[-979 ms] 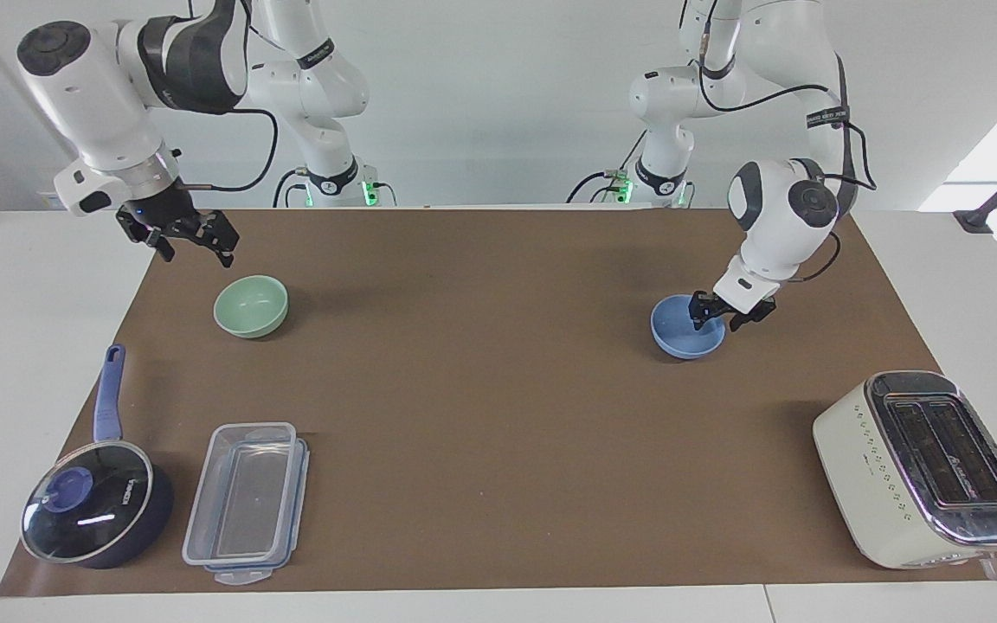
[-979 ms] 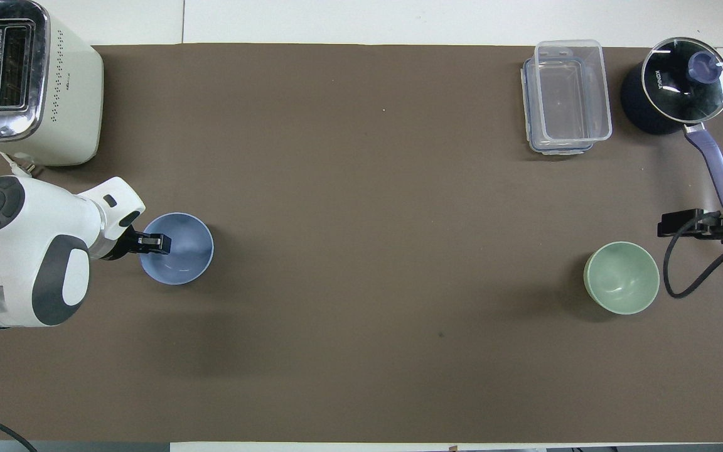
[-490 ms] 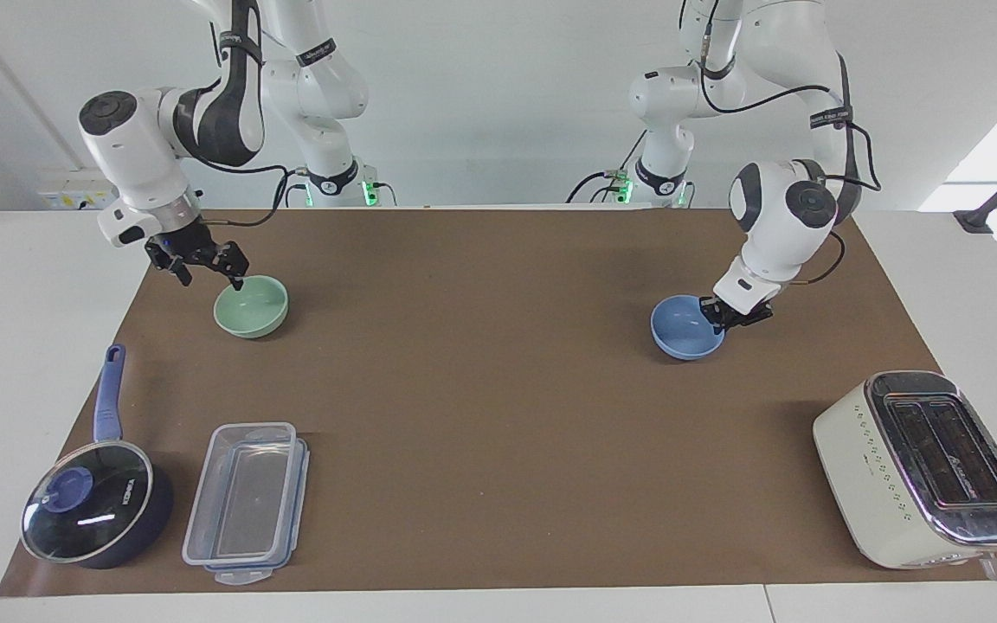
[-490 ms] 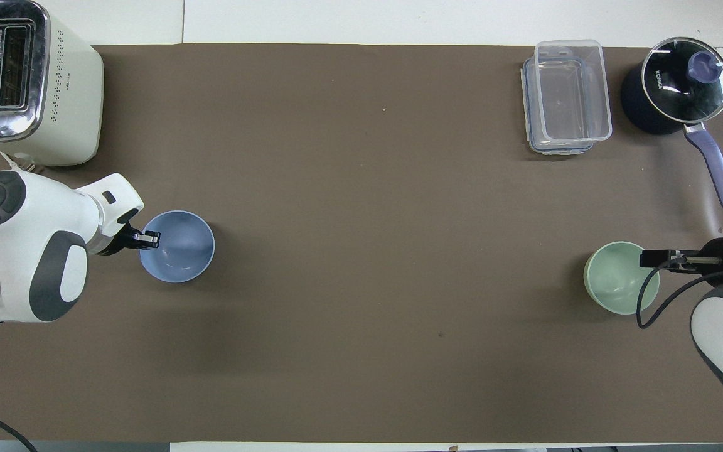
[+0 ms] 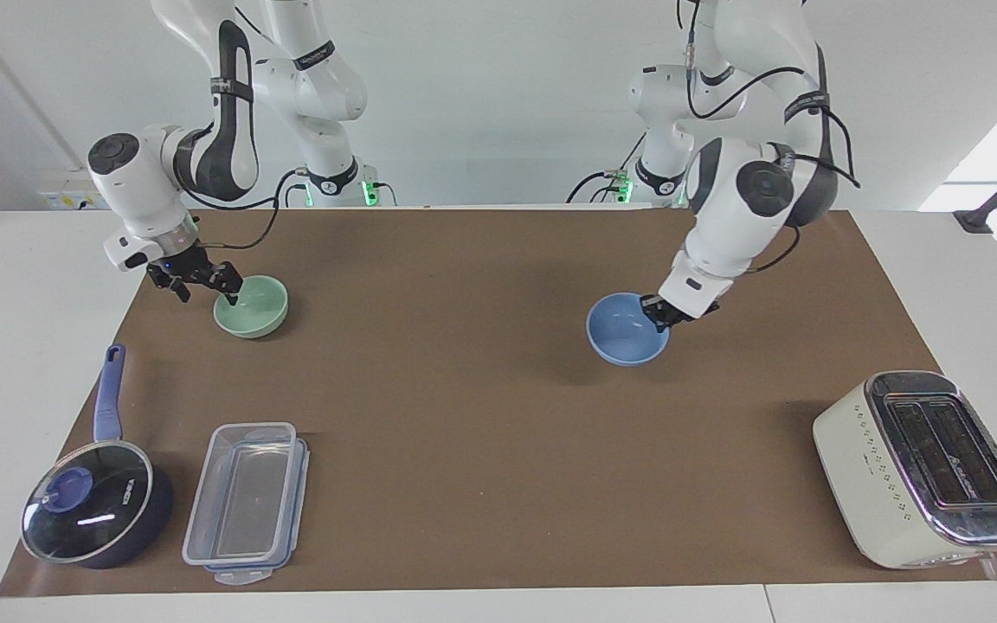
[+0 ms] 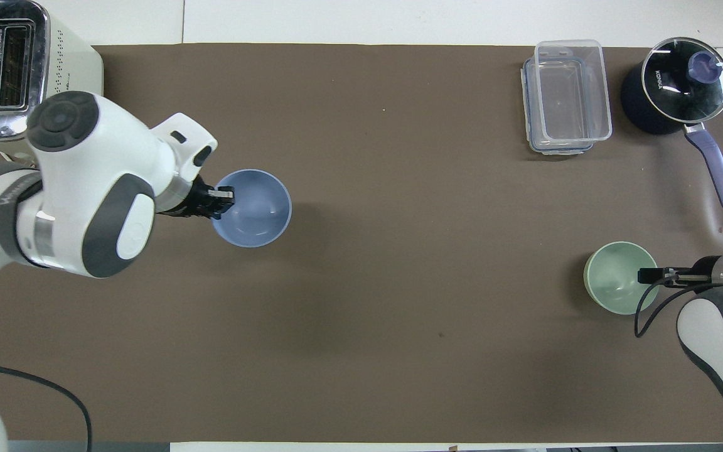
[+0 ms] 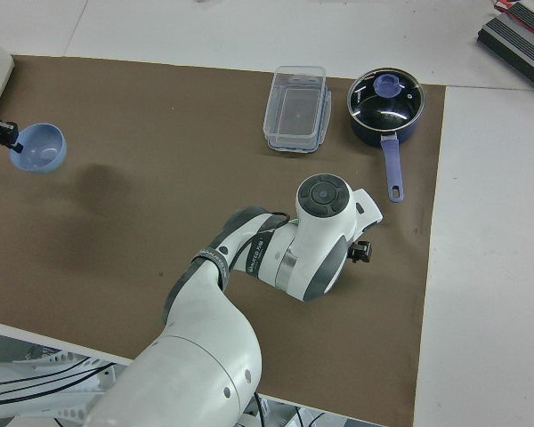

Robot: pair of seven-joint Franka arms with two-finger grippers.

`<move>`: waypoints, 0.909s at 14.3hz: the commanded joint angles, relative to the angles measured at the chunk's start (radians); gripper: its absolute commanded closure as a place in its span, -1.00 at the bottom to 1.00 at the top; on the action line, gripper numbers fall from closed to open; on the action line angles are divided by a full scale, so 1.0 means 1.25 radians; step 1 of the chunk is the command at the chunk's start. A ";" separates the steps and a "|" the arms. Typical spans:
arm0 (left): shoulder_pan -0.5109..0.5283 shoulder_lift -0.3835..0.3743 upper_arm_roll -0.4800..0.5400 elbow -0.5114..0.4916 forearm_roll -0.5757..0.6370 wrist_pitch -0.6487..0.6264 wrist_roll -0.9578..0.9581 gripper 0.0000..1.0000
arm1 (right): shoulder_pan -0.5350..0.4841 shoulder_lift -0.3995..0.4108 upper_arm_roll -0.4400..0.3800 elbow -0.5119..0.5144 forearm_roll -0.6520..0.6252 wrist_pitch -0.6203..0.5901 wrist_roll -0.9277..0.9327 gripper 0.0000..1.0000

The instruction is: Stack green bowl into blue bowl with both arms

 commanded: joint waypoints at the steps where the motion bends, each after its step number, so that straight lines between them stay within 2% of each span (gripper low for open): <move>1: -0.123 0.016 0.009 -0.020 -0.025 0.049 -0.119 1.00 | -0.009 -0.007 0.007 -0.019 0.010 0.016 -0.034 0.99; 3: -0.202 0.020 0.008 -0.061 -0.030 0.130 -0.186 1.00 | -0.009 -0.007 0.008 -0.019 0.011 0.013 -0.037 1.00; 7: -0.278 0.037 0.009 -0.122 -0.030 0.252 -0.224 1.00 | -0.007 -0.008 0.008 -0.016 0.011 0.005 -0.072 1.00; 10: -0.295 0.053 0.009 -0.122 -0.029 0.258 -0.225 1.00 | 0.003 -0.023 0.009 0.015 0.011 -0.008 -0.087 1.00; 13: -0.310 0.067 0.009 -0.122 -0.029 0.273 -0.230 1.00 | 0.008 -0.031 0.026 0.101 0.012 -0.106 -0.077 1.00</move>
